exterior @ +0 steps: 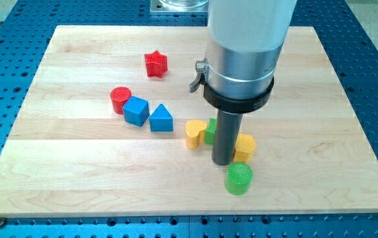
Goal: Form a triangle with yellow blocks and green star
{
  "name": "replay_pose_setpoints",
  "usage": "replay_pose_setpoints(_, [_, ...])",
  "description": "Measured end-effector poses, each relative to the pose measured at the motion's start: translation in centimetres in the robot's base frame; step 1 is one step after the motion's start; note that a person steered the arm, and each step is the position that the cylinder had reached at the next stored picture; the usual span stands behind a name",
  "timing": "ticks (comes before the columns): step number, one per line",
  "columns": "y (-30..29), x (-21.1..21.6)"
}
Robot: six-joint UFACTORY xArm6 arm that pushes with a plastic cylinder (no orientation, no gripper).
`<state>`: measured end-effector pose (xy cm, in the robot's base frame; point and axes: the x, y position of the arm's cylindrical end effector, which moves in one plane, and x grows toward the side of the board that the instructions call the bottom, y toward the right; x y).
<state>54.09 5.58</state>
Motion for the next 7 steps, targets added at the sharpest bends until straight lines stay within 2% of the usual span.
replay_pose_setpoints(2, [0.0, 0.3])
replay_pose_setpoints(3, [0.0, -2.2])
replay_pose_setpoints(5, [-3.1, -2.6])
replay_pose_setpoints(7, [-3.1, 4.8])
